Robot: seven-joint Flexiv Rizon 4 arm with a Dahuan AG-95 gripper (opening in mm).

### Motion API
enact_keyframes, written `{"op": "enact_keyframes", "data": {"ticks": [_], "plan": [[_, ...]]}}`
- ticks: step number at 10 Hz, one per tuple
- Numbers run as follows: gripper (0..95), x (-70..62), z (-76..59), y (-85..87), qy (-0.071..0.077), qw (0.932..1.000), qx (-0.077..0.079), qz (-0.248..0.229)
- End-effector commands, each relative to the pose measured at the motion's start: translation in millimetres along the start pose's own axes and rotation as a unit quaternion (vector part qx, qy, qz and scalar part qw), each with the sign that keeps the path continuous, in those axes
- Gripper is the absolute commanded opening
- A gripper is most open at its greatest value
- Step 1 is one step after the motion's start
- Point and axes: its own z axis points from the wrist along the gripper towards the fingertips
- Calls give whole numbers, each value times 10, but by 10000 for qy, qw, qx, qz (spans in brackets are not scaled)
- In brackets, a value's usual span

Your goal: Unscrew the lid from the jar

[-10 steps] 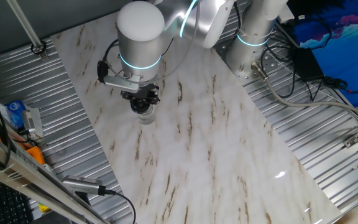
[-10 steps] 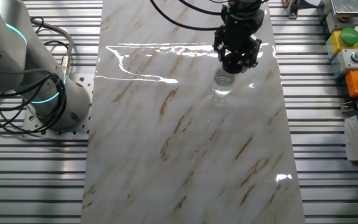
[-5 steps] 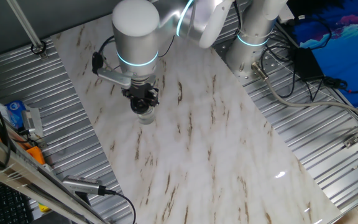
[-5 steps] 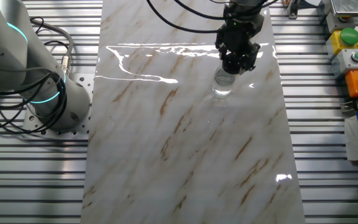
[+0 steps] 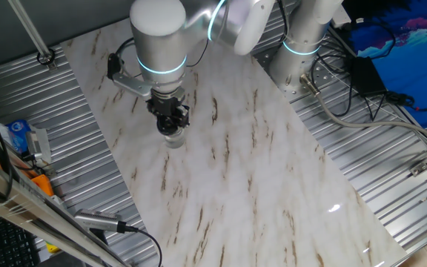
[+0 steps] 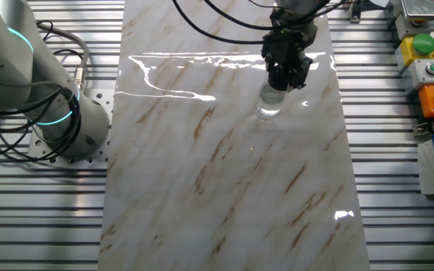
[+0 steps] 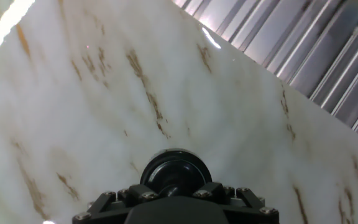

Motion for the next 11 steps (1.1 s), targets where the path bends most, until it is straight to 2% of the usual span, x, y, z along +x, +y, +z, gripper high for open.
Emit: {"op": "enact_keyframes", "data": {"ticks": [1, 2, 4, 8, 11], "plan": [[0, -38, 21, 9, 300, 9995, -8, 105], [0, -53, 36, 18, 371, 9992, -50, 156], [0, -47, 64, 38, 452, 9988, -36, 161], [0, 10, 115, 82, 696, 9972, 246, 92], [0, 15, 127, 91, 735, 9969, 279, 81]]}}
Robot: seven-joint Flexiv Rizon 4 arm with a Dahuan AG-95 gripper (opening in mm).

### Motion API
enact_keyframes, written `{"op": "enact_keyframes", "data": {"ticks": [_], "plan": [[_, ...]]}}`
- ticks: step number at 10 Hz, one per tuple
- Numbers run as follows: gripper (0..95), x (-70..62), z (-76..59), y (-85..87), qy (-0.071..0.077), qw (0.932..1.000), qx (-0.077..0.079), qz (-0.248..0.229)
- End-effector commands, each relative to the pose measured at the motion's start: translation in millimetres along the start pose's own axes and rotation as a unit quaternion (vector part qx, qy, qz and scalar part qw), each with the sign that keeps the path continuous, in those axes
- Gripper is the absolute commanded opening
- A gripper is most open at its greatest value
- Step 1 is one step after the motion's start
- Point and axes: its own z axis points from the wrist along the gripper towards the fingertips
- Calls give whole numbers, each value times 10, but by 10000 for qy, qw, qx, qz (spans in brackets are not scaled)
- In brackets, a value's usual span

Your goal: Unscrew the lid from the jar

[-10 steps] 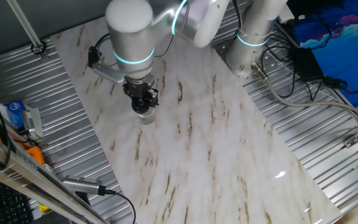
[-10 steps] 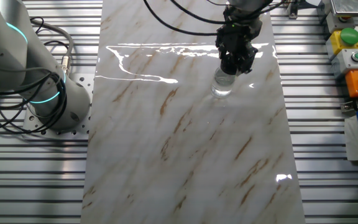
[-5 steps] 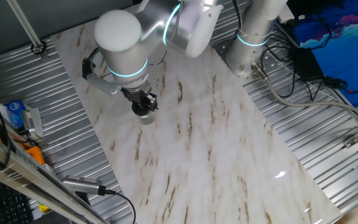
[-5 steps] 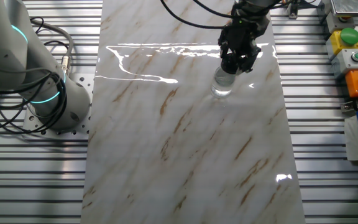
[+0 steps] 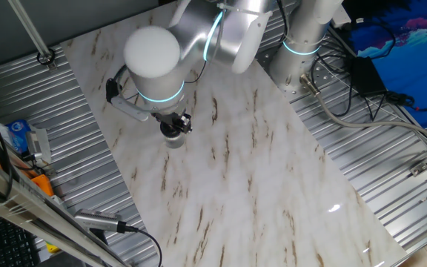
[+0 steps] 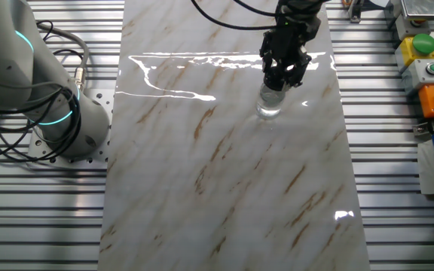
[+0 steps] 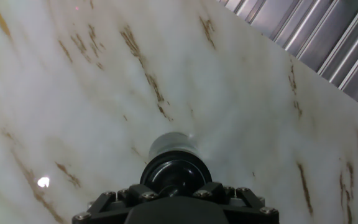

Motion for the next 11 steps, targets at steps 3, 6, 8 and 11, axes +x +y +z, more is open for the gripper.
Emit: {"op": "enact_keyframes", "data": {"ticks": [3, 6, 8, 11], "plan": [[0, 3, 7, 6, 154, 9998, 154, -48], [0, 6, 18, 15, 235, 9995, 225, -56], [0, 9, 29, 24, 332, 9990, 296, -80], [0, 29, 56, 47, 408, 9984, 377, -107]]}}
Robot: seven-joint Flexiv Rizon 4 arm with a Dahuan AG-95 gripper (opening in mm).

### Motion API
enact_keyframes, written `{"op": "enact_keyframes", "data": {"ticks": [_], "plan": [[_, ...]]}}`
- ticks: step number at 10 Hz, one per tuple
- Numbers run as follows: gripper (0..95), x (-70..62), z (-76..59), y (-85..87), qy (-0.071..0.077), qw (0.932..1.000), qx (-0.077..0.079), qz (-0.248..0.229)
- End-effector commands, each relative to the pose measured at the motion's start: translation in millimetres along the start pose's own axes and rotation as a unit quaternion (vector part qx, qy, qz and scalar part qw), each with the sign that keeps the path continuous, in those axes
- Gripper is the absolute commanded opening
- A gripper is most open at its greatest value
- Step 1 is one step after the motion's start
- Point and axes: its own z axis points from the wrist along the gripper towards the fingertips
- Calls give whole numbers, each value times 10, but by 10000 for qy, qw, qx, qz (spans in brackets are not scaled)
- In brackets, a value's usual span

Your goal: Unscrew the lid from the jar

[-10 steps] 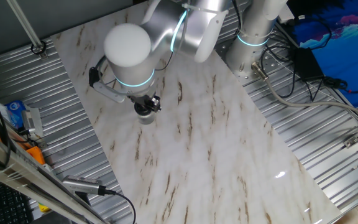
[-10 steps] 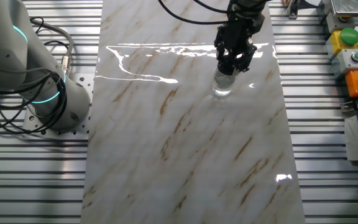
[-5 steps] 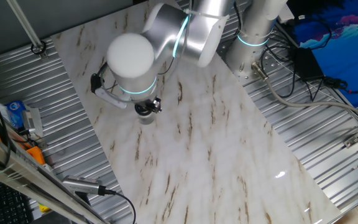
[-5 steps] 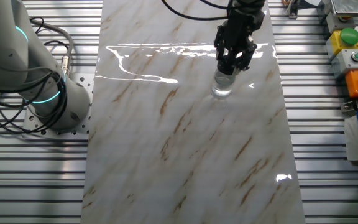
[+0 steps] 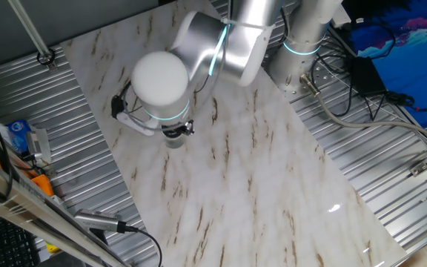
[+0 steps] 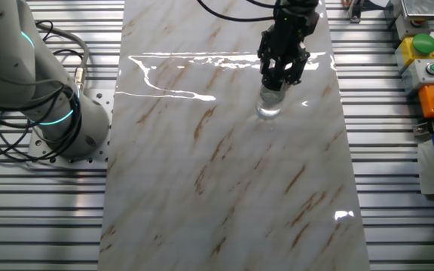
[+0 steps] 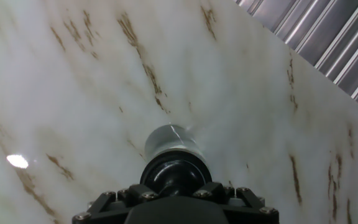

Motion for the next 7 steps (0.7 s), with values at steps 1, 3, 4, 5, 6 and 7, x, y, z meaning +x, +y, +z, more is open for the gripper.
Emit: {"op": "enact_keyframes", "data": {"ticks": [1, 3, 4, 5, 6, 7], "plan": [[0, 15, 9, 9, 21, 10000, 27, -12], [0, 19, 20, 20, 119, 9997, 175, -136], [0, 20, 21, 22, 137, 9996, 201, -157], [0, 21, 23, 24, 173, 9993, 267, -205], [0, 22, 24, 25, 191, 9990, 306, -247], [0, 22, 25, 26, 202, 9989, 323, -273]]}}
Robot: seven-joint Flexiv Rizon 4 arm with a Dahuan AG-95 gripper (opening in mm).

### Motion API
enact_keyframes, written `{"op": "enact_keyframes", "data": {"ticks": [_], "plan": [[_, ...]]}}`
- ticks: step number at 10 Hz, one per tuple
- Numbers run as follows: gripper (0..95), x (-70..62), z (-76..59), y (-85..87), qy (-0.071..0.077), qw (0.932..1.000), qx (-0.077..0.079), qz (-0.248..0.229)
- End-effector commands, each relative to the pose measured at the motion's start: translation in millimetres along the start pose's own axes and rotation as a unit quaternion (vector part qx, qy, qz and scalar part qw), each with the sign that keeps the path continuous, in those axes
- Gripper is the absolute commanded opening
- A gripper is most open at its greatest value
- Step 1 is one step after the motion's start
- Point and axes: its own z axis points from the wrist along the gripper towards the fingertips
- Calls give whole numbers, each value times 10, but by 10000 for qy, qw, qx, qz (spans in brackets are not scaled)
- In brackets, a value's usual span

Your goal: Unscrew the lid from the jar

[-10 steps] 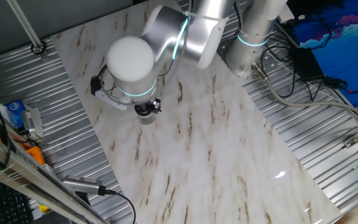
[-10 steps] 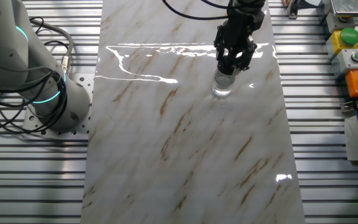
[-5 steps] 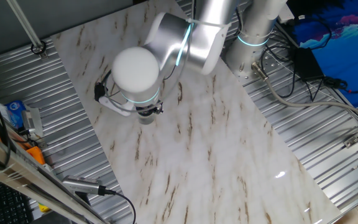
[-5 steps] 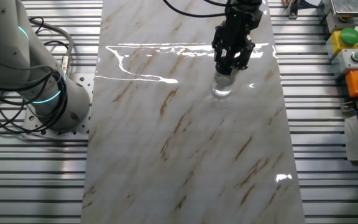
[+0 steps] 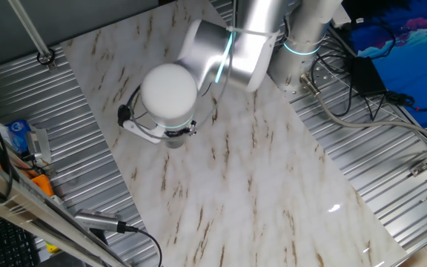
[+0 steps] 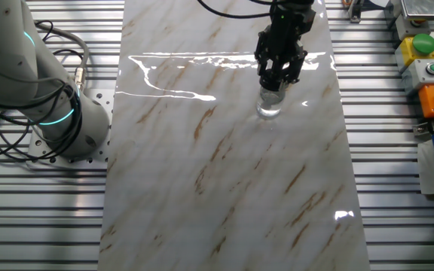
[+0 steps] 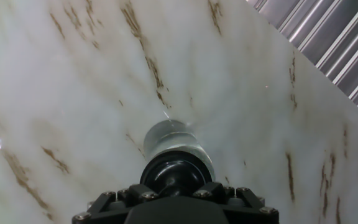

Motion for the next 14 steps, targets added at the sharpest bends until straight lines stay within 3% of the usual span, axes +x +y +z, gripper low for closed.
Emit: {"op": "enact_keyframes", "data": {"ticks": [1, 7, 14], "plan": [[0, 8, 3, -4, 7, 10000, 32, -45], [0, -33, 17, 14, 64, 9997, 191, -154], [0, -42, 29, 29, 30, 9995, 241, -180]]}}
